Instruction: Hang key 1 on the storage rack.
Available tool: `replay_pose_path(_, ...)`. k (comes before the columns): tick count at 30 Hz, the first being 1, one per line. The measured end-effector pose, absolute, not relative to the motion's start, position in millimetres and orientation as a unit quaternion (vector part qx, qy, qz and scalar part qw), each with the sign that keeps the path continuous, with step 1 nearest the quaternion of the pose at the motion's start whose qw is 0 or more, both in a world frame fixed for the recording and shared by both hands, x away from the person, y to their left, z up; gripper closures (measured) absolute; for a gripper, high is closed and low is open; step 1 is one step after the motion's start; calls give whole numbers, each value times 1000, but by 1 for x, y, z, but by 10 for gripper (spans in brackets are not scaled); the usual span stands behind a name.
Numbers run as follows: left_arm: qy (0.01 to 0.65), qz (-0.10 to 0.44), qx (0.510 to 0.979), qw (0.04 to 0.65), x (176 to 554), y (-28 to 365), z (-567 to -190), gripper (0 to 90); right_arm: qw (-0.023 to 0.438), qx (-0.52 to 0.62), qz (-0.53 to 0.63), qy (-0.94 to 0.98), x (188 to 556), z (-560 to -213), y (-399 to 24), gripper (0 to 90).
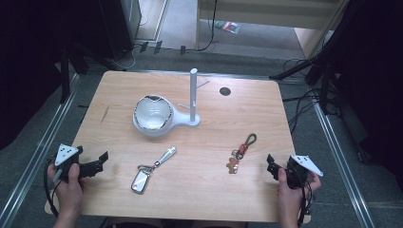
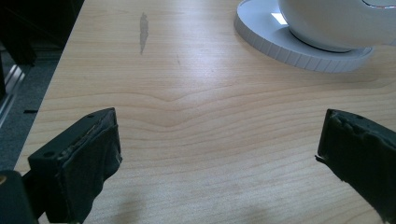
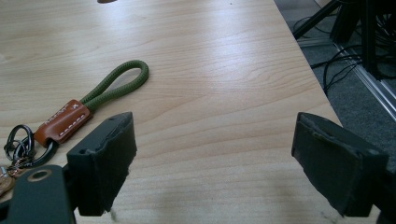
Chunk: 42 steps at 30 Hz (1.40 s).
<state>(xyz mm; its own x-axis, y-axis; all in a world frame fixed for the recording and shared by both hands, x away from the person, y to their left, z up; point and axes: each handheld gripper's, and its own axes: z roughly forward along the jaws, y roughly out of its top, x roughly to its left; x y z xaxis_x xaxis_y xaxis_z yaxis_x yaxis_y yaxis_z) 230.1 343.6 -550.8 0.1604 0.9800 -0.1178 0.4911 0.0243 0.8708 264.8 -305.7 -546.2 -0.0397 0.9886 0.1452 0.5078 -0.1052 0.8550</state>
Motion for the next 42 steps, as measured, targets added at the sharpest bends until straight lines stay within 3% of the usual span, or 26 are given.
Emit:
replay_pose_path(15, 577, 289, 639, 420, 230, 343, -551, 0, 305, 624, 395, 602, 265, -546, -305, 139)
replay_pose_path(27, 572, 279, 640, 431, 230, 345, -551, 0, 305, 615, 325, 650, 266, -546, -296, 143)
replay_pose_path(37, 576, 275, 634, 437, 230, 347, -551, 0, 257, 627, 283, 679, 284, -537, -291, 144)
replay_pose_path(42, 576, 272, 631, 442, 229, 348, -551, 0, 253, 618, 248, 702, 293, -536, -286, 145)
